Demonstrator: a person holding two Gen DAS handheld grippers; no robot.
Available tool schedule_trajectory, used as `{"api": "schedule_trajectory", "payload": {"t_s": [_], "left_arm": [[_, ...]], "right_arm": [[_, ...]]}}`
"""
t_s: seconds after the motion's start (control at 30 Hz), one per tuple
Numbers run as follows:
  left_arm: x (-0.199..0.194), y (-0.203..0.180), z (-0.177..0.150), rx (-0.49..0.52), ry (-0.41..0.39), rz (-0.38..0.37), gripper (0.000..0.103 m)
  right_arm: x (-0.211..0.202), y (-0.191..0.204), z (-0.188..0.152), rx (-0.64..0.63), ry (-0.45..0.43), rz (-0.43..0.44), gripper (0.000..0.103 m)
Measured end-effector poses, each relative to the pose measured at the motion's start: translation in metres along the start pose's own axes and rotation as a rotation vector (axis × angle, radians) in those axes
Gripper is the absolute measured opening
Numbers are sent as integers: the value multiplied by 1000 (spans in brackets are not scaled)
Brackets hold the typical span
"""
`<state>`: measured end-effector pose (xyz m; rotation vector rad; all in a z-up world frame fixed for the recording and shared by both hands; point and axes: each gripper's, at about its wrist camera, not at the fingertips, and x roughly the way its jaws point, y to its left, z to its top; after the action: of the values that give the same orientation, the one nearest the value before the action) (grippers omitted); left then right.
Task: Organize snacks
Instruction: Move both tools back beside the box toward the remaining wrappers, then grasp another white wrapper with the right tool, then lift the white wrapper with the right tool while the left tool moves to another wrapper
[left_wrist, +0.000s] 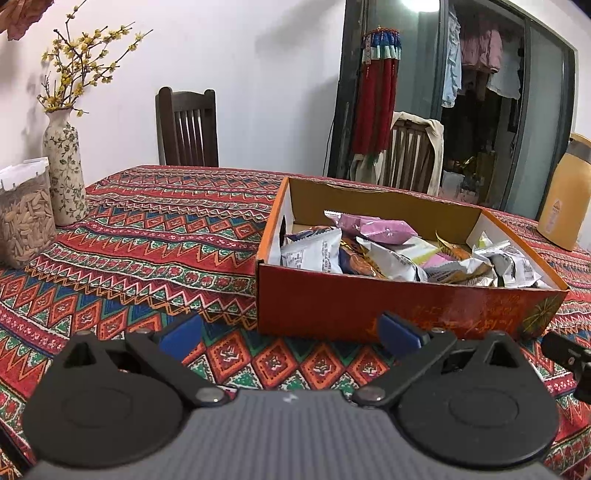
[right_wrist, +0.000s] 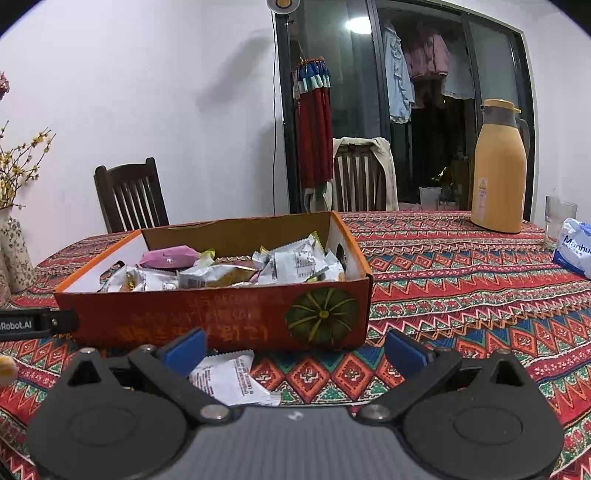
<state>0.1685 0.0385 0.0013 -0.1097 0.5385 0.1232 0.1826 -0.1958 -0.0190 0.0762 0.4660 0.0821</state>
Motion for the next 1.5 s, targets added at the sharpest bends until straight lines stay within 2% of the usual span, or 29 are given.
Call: {"api": "schedule_trajectory", "payload": {"t_s": [0.4, 0.7, 1.03, 1.2, 1.3, 1.43, 1.5], "left_arm": [[3, 5, 0, -30, 5, -15, 103], [0, 9, 0, -50, -2, -36, 103], [2, 9, 0, -48, 15, -44, 103], [2, 9, -1, -51, 18, -49, 103], [2, 10, -1, -56, 19, -55, 103], [2, 10, -1, -59, 19, -58, 103], [1, 11, -1, -61, 18, -60, 103]], "right_arm": [[7, 0, -3, 4, 9, 11, 101], [15, 8, -5, -33, 77, 28, 89], [30, 20, -2, -65, 164, 90, 87], [42, 27, -4, -79, 212, 111, 76], [47, 28, -5, -77, 232, 115, 61], [48, 30, -5, -82, 230, 117, 54], [47, 30, -6, -84, 224, 118, 47]]}}
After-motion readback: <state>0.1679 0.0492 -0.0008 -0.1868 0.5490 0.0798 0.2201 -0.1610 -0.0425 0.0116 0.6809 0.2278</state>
